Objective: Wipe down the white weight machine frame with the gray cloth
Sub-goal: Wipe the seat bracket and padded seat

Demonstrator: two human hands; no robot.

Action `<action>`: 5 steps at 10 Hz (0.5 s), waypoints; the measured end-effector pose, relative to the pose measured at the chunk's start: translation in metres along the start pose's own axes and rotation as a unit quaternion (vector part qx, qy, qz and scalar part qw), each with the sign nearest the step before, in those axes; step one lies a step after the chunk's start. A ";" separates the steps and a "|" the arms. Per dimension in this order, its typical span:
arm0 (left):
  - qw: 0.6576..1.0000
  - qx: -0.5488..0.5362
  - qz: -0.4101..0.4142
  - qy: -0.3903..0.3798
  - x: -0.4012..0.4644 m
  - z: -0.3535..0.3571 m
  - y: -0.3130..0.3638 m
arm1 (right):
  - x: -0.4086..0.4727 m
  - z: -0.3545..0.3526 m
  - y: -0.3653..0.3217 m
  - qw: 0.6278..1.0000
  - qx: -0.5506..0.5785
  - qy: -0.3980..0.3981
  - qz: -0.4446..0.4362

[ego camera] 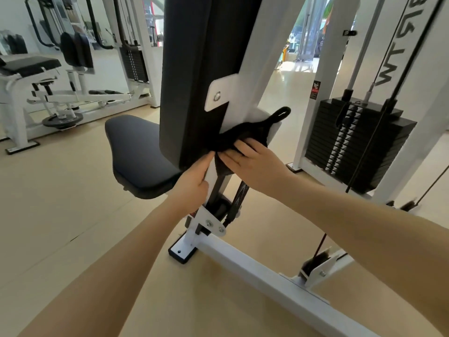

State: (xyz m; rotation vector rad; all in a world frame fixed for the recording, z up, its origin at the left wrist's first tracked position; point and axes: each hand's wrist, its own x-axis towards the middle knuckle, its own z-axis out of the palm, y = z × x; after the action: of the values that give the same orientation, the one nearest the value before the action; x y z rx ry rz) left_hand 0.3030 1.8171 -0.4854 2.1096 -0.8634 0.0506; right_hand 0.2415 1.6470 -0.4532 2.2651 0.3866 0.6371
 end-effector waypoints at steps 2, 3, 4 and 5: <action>0.999 -0.023 -0.024 0.010 -0.004 0.006 -0.011 | 0.009 -0.018 0.036 0.998 0.015 0.034 0.043; 0.998 -0.052 -0.029 0.016 0.002 0.008 -0.009 | 0.005 -0.006 0.022 0.991 -0.020 0.099 0.088; 0.997 -0.074 -0.020 0.023 0.004 0.010 -0.003 | 0.002 -0.010 0.008 0.996 0.013 0.061 0.068; 0.998 -0.053 0.001 0.019 0.004 0.011 0.002 | 0.000 -0.012 0.028 0.992 0.027 0.098 0.070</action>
State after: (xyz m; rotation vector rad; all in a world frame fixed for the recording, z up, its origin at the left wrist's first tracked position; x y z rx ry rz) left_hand 0.3021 1.8068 -0.4899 2.0033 -0.8286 0.0445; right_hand 0.2369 1.6352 -0.4259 2.3030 0.3433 0.9359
